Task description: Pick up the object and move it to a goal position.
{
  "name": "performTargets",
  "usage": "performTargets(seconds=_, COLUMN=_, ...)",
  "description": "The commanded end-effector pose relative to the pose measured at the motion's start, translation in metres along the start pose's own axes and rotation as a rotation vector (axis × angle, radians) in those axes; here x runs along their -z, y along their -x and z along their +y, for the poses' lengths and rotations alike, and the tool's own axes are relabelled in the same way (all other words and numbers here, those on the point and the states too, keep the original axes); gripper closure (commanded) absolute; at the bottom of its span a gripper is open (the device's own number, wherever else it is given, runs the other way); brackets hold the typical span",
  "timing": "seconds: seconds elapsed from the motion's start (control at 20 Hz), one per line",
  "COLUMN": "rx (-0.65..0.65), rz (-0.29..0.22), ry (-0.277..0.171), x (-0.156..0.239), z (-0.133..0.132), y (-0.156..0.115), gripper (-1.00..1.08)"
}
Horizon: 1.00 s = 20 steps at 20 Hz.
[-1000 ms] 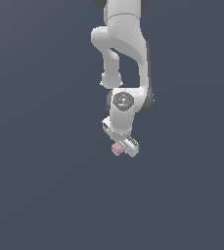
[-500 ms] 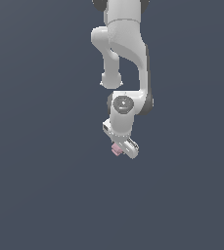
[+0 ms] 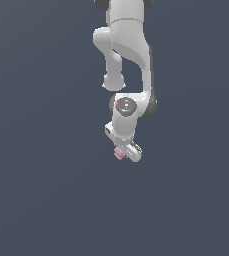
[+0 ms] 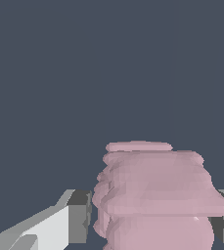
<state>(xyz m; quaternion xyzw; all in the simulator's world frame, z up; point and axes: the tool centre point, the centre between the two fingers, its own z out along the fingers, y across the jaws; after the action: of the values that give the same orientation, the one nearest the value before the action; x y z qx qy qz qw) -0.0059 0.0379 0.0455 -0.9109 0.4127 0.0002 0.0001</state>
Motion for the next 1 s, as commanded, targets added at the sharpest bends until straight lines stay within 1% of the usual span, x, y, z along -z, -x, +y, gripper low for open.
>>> performTargets(seconds=0.0, rx=0.0, rz=0.001, ry=-0.001, x=0.005, z=-0.001, y=-0.001, gripper=1.08)
performTargets(seconds=0.2, rx=0.0, rz=0.001, ry=-0.001, x=0.021, z=-0.005, y=-0.006, gripper=1.08)
performTargets(seconds=0.4, rx=0.0, rz=0.001, ry=0.0, x=0.045, z=-0.012, y=-0.013, gripper=1.08)
performTargets(seconds=0.95, rx=-0.001, rz=0.002, ry=0.0, x=0.144, z=-0.038, y=-0.041, gripper=1.08)
